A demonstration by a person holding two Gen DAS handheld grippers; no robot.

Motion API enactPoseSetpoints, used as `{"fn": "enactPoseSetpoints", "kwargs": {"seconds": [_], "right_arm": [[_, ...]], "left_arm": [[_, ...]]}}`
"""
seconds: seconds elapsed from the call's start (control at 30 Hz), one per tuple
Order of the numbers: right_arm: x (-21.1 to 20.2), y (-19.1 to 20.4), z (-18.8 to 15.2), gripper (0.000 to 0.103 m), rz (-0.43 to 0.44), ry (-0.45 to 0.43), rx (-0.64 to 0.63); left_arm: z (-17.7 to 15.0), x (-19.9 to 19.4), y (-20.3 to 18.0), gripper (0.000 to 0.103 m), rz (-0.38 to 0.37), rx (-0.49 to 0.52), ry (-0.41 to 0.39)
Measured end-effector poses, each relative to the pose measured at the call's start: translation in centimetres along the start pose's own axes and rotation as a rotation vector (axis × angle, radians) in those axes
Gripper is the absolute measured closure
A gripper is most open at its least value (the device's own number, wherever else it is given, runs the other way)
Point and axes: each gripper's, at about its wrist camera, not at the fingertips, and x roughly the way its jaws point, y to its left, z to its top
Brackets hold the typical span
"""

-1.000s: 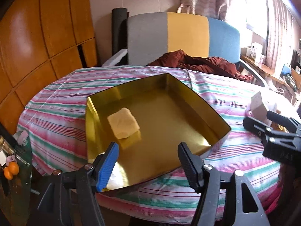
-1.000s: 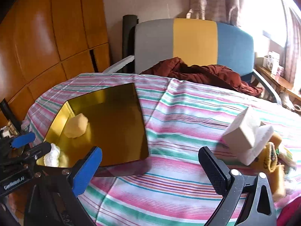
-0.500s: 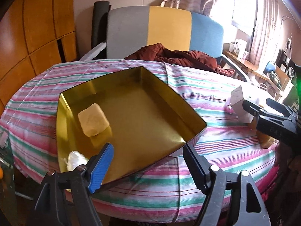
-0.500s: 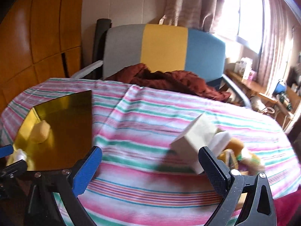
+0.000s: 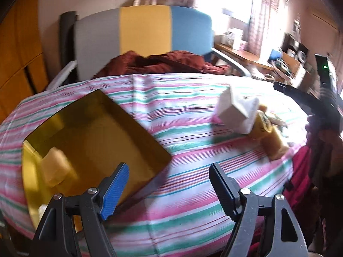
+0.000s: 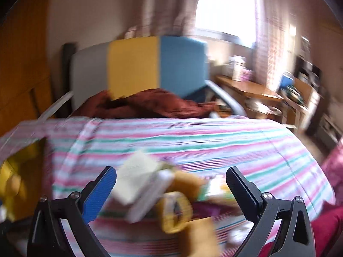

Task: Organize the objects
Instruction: 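Move both tools back over the pile of items, then grasp the cream box with Chinese print with the left tool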

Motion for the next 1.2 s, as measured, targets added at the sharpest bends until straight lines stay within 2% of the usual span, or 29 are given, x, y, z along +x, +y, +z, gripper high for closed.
{"fn": "enactPoseSetpoints", "kwargs": {"seconds": [0.13,0.27,0.4,0.53,0.77,0.97,1.07,1.17,1.2], "right_arm": [[1.5,-5.7,-0.3,0.000,-0.072,0.016,0.197],[2.3,-8.9,-0.4,0.000,-0.017,0.060,0.388],[2.5,-9.2,-0.5,0.000,0.033,0.084,0.410],[2.7,-8.6,-0.8,0.000,0.077,0.102,0.408],[3.2,-7.7,-1.0,0.000,0.137,0.138,0.392],[3.4,-7.3,-1.1,0.000,0.161,0.154,0.381],[3.6,-7.2,-1.2,0.000,0.165,0.164,0.376],[3.8,-7.1,-1.2,0.000,0.161,0.171,0.368],[3.9,-7.1,-1.2,0.000,0.161,0.175,0.367]], "left_arm": [[1.7,1.7,-2.8,0.021,-0.046,0.068,0.013],[4.1,4.1,-4.7,0.021,-0.097,0.094,0.037],[7.0,6.9,-5.9,0.019,-0.159,0.045,0.077],[9.4,10.1,-6.9,0.017,-0.253,0.010,0.118],[12.4,15.7,-7.7,0.016,-0.359,-0.048,0.187],[13.4,21.9,-7.0,0.016,-0.492,-0.180,0.342],[13.0,23.3,-7.2,0.016,-0.545,-0.229,0.385],[12.9,21.9,-7.9,0.025,-0.556,-0.177,0.331],[13.0,21.2,-8.0,0.037,-0.553,-0.160,0.308]]}}
